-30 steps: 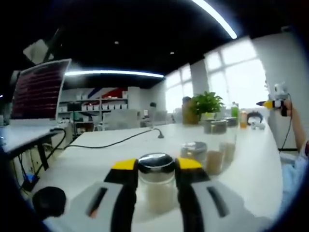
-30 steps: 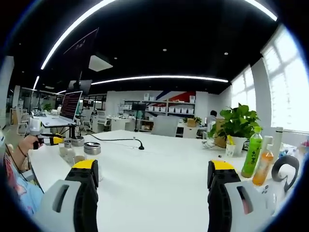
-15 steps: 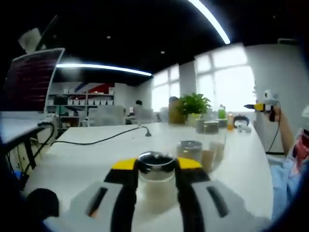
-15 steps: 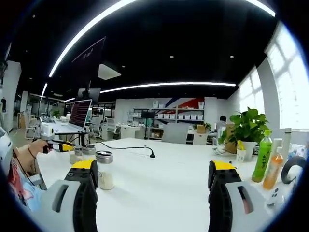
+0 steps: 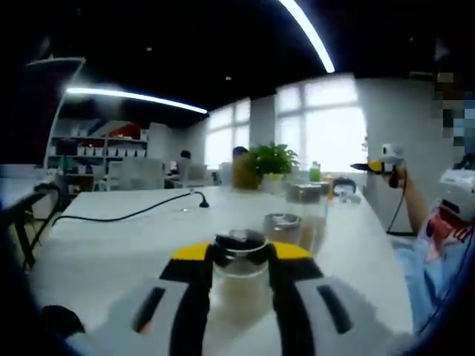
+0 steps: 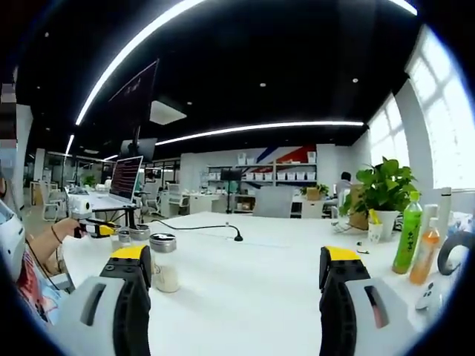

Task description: Rotate the seasoning bottle until the label or dispensing opening points toward the visible target arrow and the bottle remains upright within the marked orientation range

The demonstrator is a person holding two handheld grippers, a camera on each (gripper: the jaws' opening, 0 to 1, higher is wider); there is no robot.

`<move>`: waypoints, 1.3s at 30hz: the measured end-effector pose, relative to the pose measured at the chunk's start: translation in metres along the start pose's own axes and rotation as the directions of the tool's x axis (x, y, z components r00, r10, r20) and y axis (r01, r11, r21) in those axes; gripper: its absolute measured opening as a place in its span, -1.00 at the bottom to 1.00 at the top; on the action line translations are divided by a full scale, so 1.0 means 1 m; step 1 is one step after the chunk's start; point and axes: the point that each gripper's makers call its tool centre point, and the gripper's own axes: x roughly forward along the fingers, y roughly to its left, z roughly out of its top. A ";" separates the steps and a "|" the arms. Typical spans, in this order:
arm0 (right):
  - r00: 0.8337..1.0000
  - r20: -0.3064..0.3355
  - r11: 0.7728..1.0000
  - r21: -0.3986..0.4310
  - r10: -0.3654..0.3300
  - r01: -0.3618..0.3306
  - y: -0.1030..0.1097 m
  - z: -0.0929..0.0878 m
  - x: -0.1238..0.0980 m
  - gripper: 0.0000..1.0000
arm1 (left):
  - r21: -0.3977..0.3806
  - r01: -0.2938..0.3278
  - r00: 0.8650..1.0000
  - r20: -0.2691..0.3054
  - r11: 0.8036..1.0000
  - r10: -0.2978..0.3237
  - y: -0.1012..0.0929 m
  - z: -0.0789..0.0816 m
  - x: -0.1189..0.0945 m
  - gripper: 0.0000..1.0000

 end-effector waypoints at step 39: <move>0.997 0.033 0.997 -0.026 -0.077 0.078 -0.016 0.011 -0.008 0.98 | 0.062 0.085 0.996 -0.035 0.994 -0.083 0.000 0.004 -0.013 0.00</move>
